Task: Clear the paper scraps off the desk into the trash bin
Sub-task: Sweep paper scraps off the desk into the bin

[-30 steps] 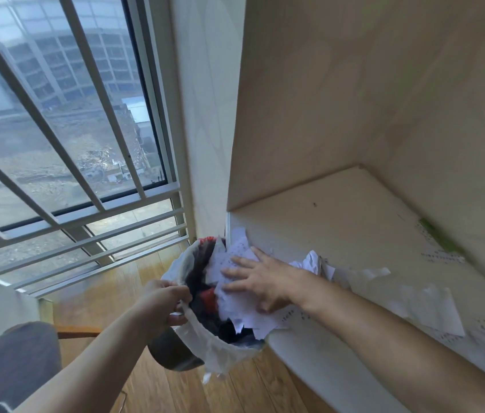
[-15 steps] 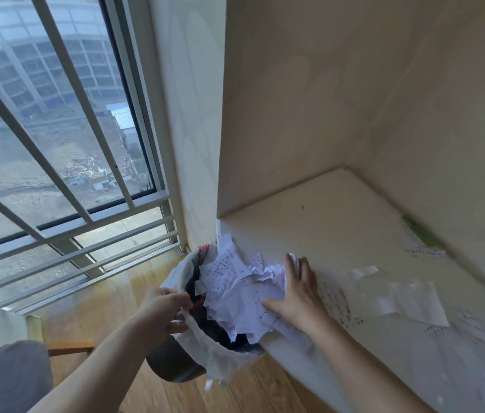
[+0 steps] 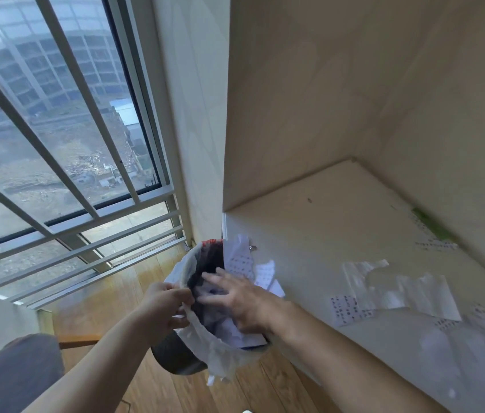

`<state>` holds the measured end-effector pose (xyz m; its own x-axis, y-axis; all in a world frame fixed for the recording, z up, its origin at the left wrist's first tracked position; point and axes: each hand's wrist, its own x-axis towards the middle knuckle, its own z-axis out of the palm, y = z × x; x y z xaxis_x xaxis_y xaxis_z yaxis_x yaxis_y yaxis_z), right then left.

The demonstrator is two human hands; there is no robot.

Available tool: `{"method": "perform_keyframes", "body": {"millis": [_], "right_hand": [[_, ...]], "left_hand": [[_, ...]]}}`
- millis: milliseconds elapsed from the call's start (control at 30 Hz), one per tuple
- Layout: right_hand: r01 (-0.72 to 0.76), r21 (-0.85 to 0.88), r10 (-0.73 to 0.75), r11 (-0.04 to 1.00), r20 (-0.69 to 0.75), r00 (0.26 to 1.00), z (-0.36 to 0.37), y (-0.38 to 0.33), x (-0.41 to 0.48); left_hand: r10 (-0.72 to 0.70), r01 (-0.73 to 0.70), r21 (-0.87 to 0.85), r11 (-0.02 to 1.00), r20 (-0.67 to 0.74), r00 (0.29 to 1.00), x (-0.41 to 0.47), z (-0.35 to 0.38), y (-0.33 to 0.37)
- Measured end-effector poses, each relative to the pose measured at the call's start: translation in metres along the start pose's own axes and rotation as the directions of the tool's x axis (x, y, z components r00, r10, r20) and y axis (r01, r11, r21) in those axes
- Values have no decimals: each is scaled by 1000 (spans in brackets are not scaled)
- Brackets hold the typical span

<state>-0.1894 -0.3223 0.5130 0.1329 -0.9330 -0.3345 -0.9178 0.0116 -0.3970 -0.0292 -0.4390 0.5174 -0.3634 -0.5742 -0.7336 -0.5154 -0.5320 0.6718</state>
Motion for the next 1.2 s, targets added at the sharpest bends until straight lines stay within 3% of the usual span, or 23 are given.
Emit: {"method": "perform_keyframes", "body": {"millis": [100, 167, 200, 267, 333, 400, 500, 600, 700, 767, 833, 900, 967, 1033, 1067, 1133, 1200], "right_hand": [[-1, 247, 46, 969, -177, 983, -13, 2, -18], [-118, 359, 221, 926, -262, 940, -17, 14, -32], [-200, 397, 311, 896, -239, 920, -15, 20, -38], [-358, 366, 422, 859, -111, 900, -8, 25, -46], [-397, 155, 405, 905, -22, 914, 7, 20, -45], [-304, 55, 304, 951, 12, 953, 22, 9, -39], [-165, 251, 184, 954, -54, 982, 24, 3, -36], [-279, 337, 355, 899, -189, 916, 6, 31, -33], [-494, 337, 562, 802, -142, 815, -21, 61, -15], [-513, 187, 533, 838, -76, 842, -23, 60, 0], [-368, 109, 372, 923, -14, 928, -12, 42, 6], [-203, 221, 205, 954, 14, 979, 2, 21, -1], [-165, 372, 205, 914, -70, 976, 9, 16, -20], [-245, 428, 375, 870, -252, 892, 5, 34, -46], [-335, 446, 500, 830, -330, 801, 3, 51, -63], [-581, 471, 746, 664, -368, 555, -3, 93, -103], [-780, 456, 902, 428, -273, 335, -2, 131, -142]], "left_hand": [[-11, 11, -10, 1000, 3, 1000, 0, -1, -2], [-10, 9, -5, 1000, -12, 1000, 1, -1, -2], [-11, 11, -3, 1000, -20, 1000, 1, -1, -3], [-15, 15, -6, 1000, -20, 1000, 0, 1, -3], [-17, 18, 5, 1000, -13, 1000, -3, 5, -3], [-20, 20, 16, 1000, -12, 1000, -6, 7, -1], [-25, 25, 25, 999, -12, 1000, -7, 9, 1], [-19, 19, 24, 1000, 2, 1000, -9, 12, 3], [-8, 8, 36, 999, 4, 1000, -10, 15, 5], [-2, 2, 42, 999, -7, 1000, -9, 14, 6], [1, 0, 42, 999, -11, 1000, -7, 12, 6], [-2, 2, 42, 999, -6, 1000, -6, 10, 4], [2, -2, 45, 999, -11, 1000, -4, 9, 3], [3, -2, 34, 999, -15, 1000, -2, 8, 1], [-2, 2, 24, 1000, -11, 1000, -1, 8, -1], [-6, 6, 20, 1000, 5, 1000, 1, 9, -3], [-9, 8, 29, 1000, 10, 1000, 2, 9, -6]]}}
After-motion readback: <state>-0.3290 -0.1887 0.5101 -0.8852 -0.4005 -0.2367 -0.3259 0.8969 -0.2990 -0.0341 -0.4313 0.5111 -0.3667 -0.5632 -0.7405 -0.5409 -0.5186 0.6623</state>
